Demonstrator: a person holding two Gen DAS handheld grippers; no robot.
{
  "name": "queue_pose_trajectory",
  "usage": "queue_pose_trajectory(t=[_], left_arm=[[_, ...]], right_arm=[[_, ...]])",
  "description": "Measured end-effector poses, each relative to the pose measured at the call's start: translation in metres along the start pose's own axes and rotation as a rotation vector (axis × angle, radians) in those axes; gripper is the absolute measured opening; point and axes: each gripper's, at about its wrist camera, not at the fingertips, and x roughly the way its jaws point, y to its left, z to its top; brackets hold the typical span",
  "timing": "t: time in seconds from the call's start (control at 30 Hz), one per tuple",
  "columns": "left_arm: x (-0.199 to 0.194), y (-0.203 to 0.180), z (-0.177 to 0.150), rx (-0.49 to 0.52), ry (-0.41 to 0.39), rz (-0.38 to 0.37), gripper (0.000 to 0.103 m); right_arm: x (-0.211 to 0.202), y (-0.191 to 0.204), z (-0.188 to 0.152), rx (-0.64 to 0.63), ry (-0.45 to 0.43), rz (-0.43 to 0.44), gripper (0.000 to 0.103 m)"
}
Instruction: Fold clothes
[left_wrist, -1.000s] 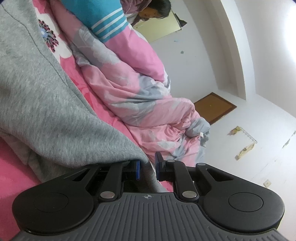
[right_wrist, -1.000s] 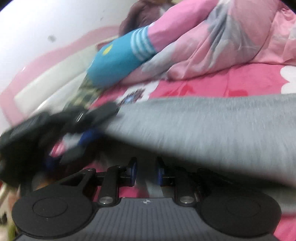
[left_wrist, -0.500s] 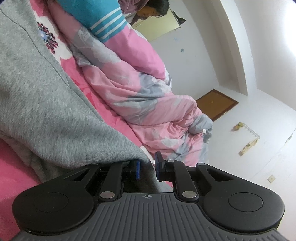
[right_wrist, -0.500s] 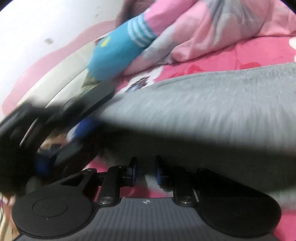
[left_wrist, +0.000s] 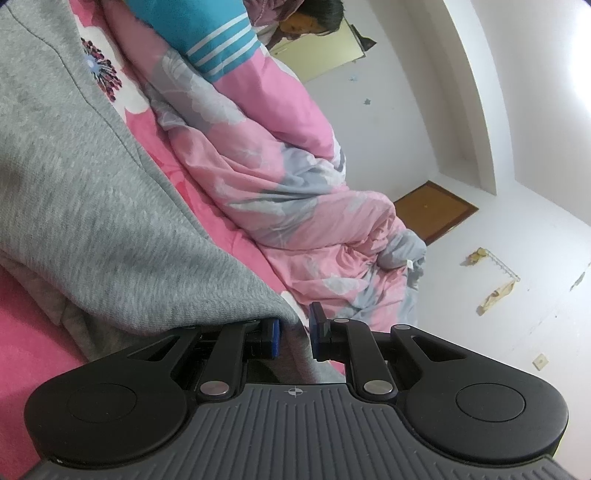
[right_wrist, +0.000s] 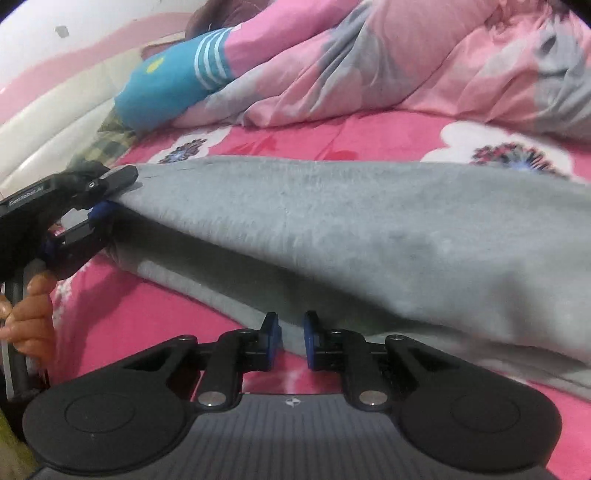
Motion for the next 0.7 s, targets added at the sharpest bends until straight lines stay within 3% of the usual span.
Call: queue_pose_trajectory(t=[0.13, 0.17, 0.33, 0.5, 0.7], left_arm=[[-0.001, 0.000, -0.003, 0.004, 0.001, 0.006, 0.013], [-0.002, 0.000, -0.004, 0.005, 0.002, 0.008, 0.013], [-0.002, 0.002, -0.004, -0.001, 0.006, 0.006, 0.013], [-0.002, 0.002, -0.005, -0.006, 0.006, 0.008, 0.013], [-0.003, 0.004, -0.006, -0.007, 0.006, 0.020, 0.013]], right_arm=[[0.010, -0.007, 0.016, -0.003, -0.083, -0.087, 0.015], [0.017, -0.014, 0.019, 0.002, -0.069, -0.124, 0.015], [-0.007, -0.023, -0.010, 0.032, -0.024, -0.150, 0.014], [-0.020, -0.031, -0.007, 0.007, -0.067, -0.255, 0.015], [-0.039, -0.059, -0.018, 0.038, -0.040, -0.282, 0.014]])
